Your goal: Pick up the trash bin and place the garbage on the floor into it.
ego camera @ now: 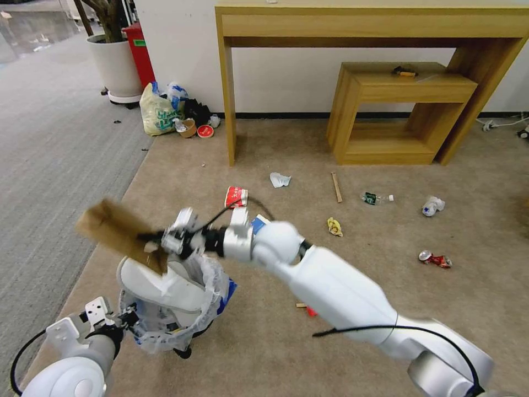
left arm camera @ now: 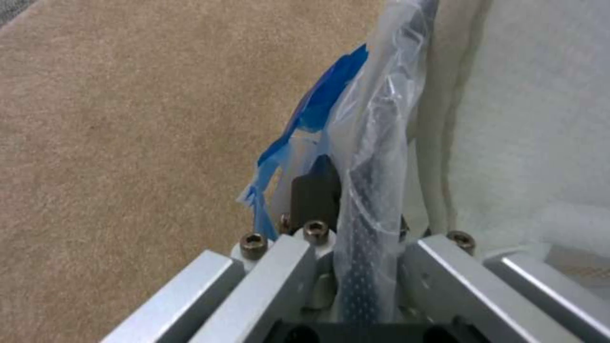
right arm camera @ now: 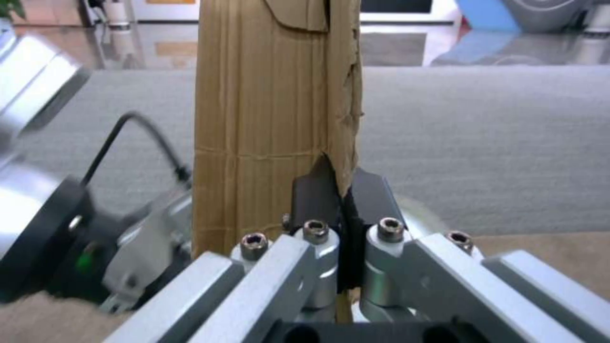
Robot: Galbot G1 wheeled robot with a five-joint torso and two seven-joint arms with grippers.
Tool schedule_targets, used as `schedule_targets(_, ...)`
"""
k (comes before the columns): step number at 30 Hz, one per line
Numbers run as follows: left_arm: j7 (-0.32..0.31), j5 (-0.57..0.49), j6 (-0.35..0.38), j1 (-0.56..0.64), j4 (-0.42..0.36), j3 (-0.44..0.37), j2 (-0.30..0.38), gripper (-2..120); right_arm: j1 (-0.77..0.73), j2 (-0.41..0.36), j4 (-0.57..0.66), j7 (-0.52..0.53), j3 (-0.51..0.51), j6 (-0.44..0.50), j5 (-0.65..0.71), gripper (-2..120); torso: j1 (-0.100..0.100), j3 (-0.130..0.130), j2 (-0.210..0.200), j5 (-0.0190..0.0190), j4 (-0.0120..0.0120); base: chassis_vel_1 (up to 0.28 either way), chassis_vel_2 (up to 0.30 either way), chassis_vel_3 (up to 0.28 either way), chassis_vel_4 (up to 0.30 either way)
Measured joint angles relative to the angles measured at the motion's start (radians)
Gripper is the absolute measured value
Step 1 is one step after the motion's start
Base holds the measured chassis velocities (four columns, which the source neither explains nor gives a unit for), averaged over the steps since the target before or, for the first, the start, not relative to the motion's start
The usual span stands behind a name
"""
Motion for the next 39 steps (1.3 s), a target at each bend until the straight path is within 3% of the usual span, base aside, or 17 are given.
schedule_targets(17, -0.042, -0.059, 0.0, -0.004, -0.01, -0.008, 0.018, 0, -0.061, -0.086, 0.058, 0.015, -0.015, 0.004, -0.036, 0, 0.0, 0.0, 0.0, 0.0002, 0.0001, 0.0, 0.0, 0.0, 0.0)
schedule_targets(20, -0.049, -0.074, 0.0, -0.007, -0.011, -0.012, 0.021, 0, -0.074, -0.106, 0.065, 0.029, -0.012, 0.017, -0.058, 13, 0.0, 0.0, 0.0, 0.0001, 0.0, 0.0, 0.0, 0.0, 0.0)
schedule_targets(24, -0.049, -0.076, 0.0, -0.007, -0.012, -0.013, 0.023, 0, -0.081, -0.111, 0.065, 0.042, -0.011, 0.026, -0.061, 21, 0.0, 0.0, 0.0, 0.0001, 0.0, 0.0, 0.0, 0.0, 0.0)
schedule_targets(27, -0.049, -0.087, 0.0, -0.007, -0.013, -0.016, 0.026, 0, -0.091, -0.118, 0.074, 0.071, -0.006, 0.017, -0.05, 38, 0.0, 0.0, 0.0, 0.0001, 0.0, 0.0, 0.0, 0.0, 0.0)
schedule_targets(29, -0.049, -0.088, 0.0, -0.007, -0.013, -0.017, 0.026, 0, -0.092, -0.119, 0.075, 0.073, -0.006, 0.016, -0.049, 38, 0.0, 0.0, 0.0, 0.0001, 0.0, 0.0, 0.0, 0.0, 0.0)
schedule_targets(31, -0.049, -0.094, 0.0, -0.007, -0.015, -0.019, 0.03, 0, -0.096, -0.12, 0.078, 0.088, -0.002, 0.012, -0.041, 50, 0.0, 0.0, 0.0, 0.0001, 0.0, 0.0, 0.0, 0.0, 0.0)
schedule_targets(32, -0.049, -0.094, 0.0, -0.007, -0.015, -0.019, 0.03, 0, -0.096, -0.12, 0.078, 0.088, -0.002, 0.012, -0.041, 50, 0.0, 0.0, 0.0, 0.0001, 0.0, 0.0, 0.0, 0.0, 0.0)
schedule_targets(35, -0.049, -0.097, 0.0, -0.008, -0.016, -0.025, 0.035, 0, -0.107, -0.12, 0.102, 0.127, 0.052, 0.008, -0.038, 68, 0.0, 0.0, 0.0, 0.0001, 0.0002, 0.0, 0.0, 0.0, 0.0)
schedule_targets(36, -0.049, -0.097, 0.0, -0.008, -0.016, -0.025, 0.035, 0, -0.107, -0.12, 0.102, 0.127, 0.052, 0.008, -0.038, 68, 0.0, 0.0, 0.0, 0.0001, 0.0002, 0.0, 0.0, 0.0, 0.0)
schedule_targets(39, -0.039, -0.09, 0.0, -0.003, -0.012, -0.031, 0.033, 0, -0.135, -0.178, 0.152, 0.148, 0.129, -0.011, -0.038, 84, 0.0, 0.0, 0.0, 0.0002, 0.0002, 0.0, 0.0, 0.0, 0.0)
